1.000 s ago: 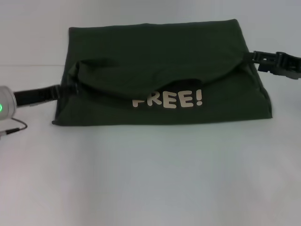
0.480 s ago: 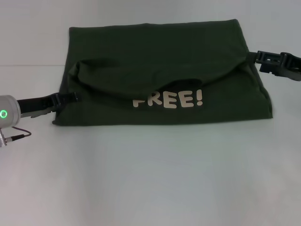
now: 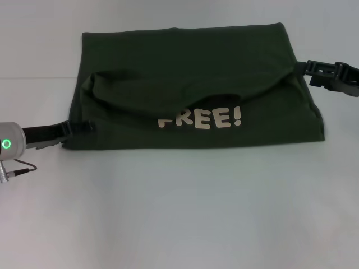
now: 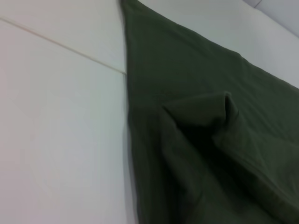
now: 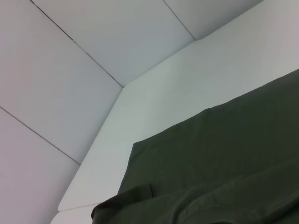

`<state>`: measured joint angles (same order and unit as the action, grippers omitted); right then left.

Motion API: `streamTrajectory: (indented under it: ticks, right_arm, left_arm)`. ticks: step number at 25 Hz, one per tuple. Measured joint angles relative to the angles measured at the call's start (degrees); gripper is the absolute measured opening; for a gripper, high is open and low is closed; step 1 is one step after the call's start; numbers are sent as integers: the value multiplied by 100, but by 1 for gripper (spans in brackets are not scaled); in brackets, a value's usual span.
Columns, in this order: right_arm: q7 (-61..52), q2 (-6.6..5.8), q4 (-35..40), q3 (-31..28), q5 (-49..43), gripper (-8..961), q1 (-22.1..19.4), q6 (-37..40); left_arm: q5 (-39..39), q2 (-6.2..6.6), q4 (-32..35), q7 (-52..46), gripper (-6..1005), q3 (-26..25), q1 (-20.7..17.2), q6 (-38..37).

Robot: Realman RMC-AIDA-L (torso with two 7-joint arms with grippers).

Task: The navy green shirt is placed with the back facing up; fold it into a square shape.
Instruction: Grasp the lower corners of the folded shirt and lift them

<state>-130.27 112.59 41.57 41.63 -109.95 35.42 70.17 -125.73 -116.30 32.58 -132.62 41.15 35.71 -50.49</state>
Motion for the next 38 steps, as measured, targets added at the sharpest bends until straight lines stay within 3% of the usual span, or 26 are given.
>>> streamTrajectory:
  ticks: [11, 17, 23, 28, 38]
  right_arm:
    - [4, 20, 0, -153, 44, 864, -51, 112]
    - [20, 29, -4, -350, 45, 864, -53, 201]
    - [23, 28, -16, -377, 45, 864, -53, 216]
    - [32, 10, -63, -459, 44, 863, -53, 217]
    - [21, -49, -64, -441, -17, 863, -21, 263]
  left_arm:
    - [-65, -22, 23, -78, 827, 74, 44, -162]
    - [-802, -66, 237, -663, 811, 98, 111, -42]
    - [-929, -276, 688, -730, 614, 104, 48, -49]
    - [-932, -267, 703, -718, 367, 104, 60, -110]
    - [-923, -209, 715, -707, 153, 84, 69, -203]
